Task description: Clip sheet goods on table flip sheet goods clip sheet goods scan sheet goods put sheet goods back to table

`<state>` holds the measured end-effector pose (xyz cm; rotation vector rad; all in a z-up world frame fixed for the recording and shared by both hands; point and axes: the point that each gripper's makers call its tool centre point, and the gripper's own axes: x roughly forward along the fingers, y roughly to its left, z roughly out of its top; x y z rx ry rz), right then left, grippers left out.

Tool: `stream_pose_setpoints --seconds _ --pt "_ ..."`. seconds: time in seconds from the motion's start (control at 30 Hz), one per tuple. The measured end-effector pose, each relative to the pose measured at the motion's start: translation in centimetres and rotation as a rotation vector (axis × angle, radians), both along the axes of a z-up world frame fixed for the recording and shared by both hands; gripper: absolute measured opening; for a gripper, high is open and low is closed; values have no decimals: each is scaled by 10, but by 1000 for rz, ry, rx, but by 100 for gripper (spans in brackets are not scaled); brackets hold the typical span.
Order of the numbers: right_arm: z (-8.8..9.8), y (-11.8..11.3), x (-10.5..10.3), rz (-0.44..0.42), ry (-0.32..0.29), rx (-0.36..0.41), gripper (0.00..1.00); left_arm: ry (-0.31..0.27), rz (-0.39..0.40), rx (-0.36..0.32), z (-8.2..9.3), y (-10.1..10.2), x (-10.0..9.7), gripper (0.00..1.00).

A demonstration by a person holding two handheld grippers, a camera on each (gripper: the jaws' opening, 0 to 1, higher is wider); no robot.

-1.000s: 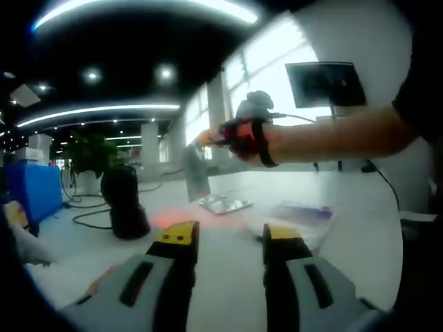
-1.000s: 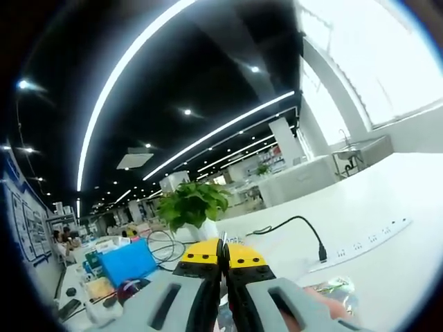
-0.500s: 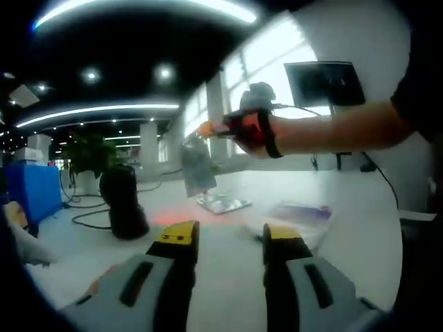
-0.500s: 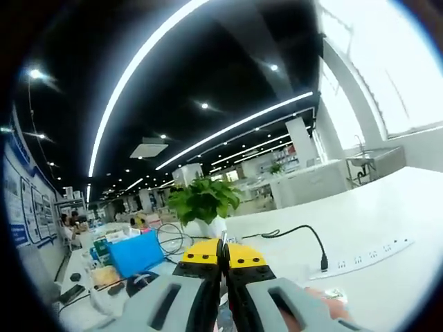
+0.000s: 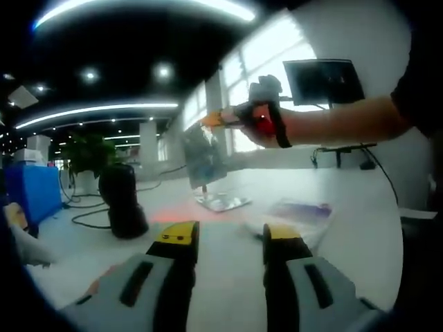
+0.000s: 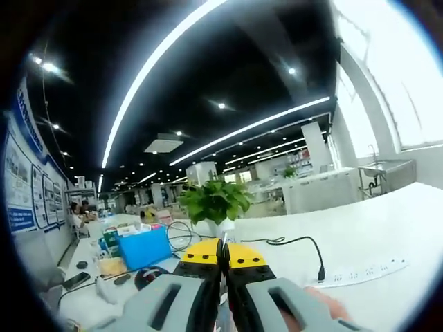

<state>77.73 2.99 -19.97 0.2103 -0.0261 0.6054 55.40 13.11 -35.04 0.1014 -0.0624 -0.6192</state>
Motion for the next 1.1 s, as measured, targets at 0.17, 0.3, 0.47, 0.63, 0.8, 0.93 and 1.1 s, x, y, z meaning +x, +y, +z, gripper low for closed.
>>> stream_pose_setpoints --seconds 0.17,0.3,0.47,0.63,0.8,0.93,1.1 --pt "2 -5 -3 14 -34 -48 0 3 2 5 -1 0 1 29" --pt "0 -8 -5 40 -48 -89 0 3 0 9 -2 -1 1 29" --pt "5 -5 -13 98 -62 -91 0 7 2 14 -3 0 2 29" --pt "5 0 -23 161 -77 -112 0 6 4 15 -3 0 2 29" --pt "5 -2 -26 181 -94 -134 0 8 6 21 -4 -1 3 29" --pt "0 -7 -28 184 -100 -157 0 12 6 27 -6 -1 3 29" --pt "-9 -13 -31 188 -99 -171 0 12 11 33 -6 0 3 29"
